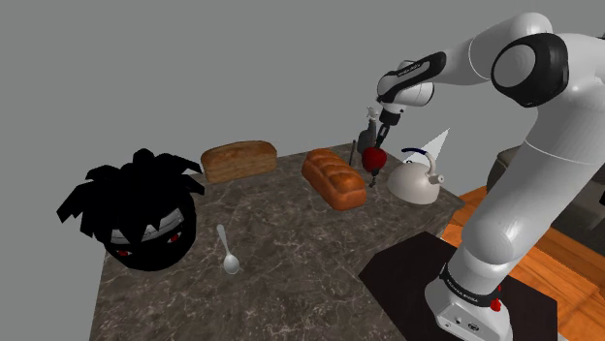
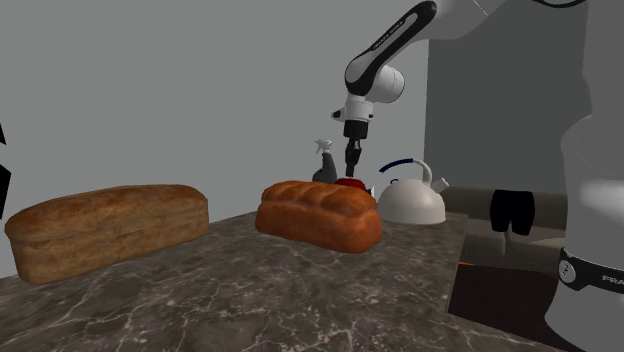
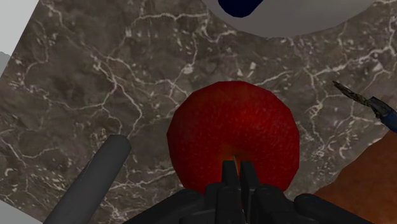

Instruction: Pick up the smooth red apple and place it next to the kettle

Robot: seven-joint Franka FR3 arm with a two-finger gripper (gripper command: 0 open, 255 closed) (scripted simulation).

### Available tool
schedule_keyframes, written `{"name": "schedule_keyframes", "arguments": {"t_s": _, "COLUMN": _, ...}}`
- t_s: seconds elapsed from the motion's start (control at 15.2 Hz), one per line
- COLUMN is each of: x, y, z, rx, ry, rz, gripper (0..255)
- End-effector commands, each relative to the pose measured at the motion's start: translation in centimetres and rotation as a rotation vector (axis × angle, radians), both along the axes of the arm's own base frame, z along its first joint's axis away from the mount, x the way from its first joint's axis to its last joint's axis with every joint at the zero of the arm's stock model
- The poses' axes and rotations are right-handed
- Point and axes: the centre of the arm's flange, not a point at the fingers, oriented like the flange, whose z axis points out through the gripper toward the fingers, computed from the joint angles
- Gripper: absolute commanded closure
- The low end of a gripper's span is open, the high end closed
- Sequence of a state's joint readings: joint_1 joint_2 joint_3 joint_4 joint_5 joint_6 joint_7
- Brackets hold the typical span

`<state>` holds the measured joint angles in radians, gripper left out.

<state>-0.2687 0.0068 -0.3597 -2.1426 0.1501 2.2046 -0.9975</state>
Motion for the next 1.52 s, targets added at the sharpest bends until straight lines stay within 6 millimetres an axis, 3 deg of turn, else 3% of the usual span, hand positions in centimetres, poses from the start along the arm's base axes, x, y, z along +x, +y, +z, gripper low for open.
{"name": "schedule_keyframes", "arguments": {"t_s": 0.0, "x": 0.0, "y": 0.0, "z": 0.0, "rx": 0.0, "ry": -0.001, "rz": 0.0, "gripper": 255}}
{"name": "schedule_keyframes", "arguments": {"t_s": 0.26, "x": 0.0, "y": 0.0, "z": 0.0, "rx": 0.0, "ry": -0.001, "rz": 0.0, "gripper": 255}}
{"name": "schedule_keyframes", "arguments": {"t_s": 0.33, "x": 0.0, "y": 0.0, "z": 0.0, "rx": 0.0, "ry": -0.001, "rz": 0.0, "gripper": 0}}
{"name": "schedule_keyframes", "arguments": {"t_s": 0.66, "x": 0.0, "y": 0.0, "z": 0.0, "rx": 0.0, "ry": -0.001, "rz": 0.0, "gripper": 0}}
{"name": "schedule_keyframes", "arguments": {"t_s": 0.92, "x": -0.6, "y": -0.3, "z": 4.9, "rx": 0.0, "ry": -0.001, "rz": 0.0, "gripper": 0}}
{"name": "schedule_keyframes", "arguments": {"t_s": 1.45, "x": -0.6, "y": -0.3, "z": 4.9, "rx": 0.0, "ry": -0.001, "rz": 0.0, "gripper": 0}}
